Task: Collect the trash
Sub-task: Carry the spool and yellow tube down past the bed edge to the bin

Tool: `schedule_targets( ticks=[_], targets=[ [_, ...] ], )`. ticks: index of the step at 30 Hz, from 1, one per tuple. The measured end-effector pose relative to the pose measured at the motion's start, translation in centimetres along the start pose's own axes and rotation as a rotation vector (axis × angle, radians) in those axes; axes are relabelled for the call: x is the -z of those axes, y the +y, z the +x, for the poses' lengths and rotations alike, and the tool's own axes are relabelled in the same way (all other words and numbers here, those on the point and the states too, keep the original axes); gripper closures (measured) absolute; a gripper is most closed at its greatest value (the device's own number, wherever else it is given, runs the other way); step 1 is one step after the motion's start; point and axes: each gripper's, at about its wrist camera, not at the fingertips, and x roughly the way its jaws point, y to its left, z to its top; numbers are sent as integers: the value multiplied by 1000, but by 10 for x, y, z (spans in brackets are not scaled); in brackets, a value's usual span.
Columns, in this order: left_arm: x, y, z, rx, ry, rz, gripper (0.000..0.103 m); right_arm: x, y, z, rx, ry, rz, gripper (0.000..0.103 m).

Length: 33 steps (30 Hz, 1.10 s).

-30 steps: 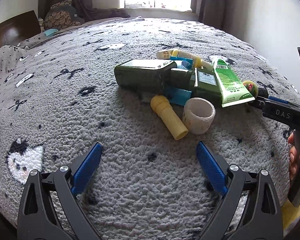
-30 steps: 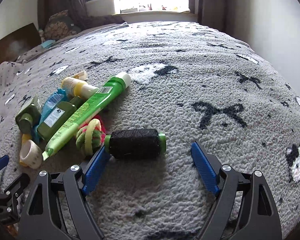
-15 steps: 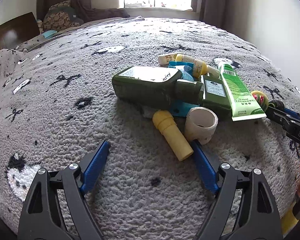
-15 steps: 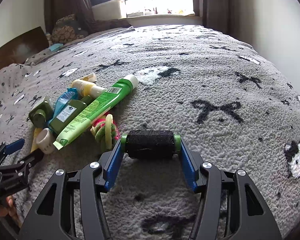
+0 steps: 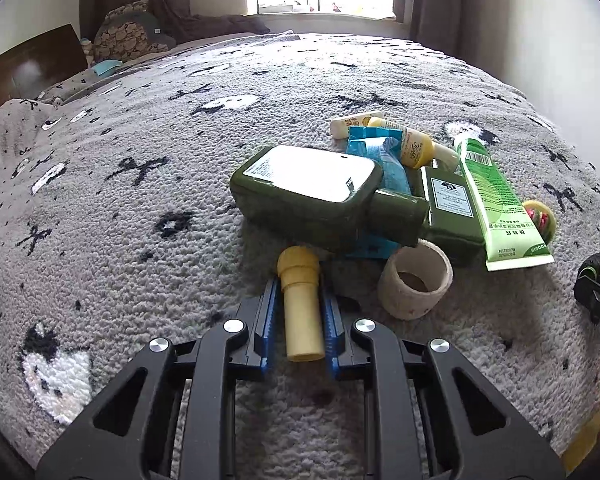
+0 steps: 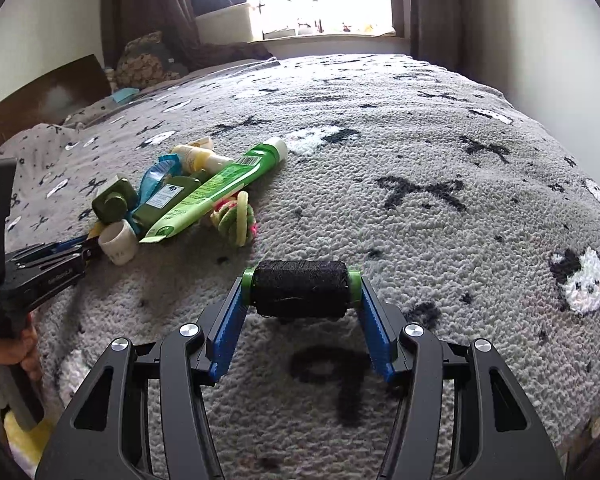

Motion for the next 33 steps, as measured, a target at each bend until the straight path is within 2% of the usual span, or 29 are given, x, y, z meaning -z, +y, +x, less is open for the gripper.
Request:
schedule_targets(
  ticks=[11,17,25,30,33],
  targets=[
    [59,-1,-48,78,-11,28,85,30,16,-55,-42,-43,-42,48],
    [88,-1,-76,113,-18,9,85,56,26,-79,-66,-45,-70,48],
    [139,-18,-129,187,-59,63,85,96,32,-108,-80,-34,-84,48],
    [177,-29,-145,236,-38,80,85,121,35,-115,-77,-7,-89,48],
    [198,-34,-144,259,0,83,85,137,38,-113,-81,23,-96,48]
  ],
)
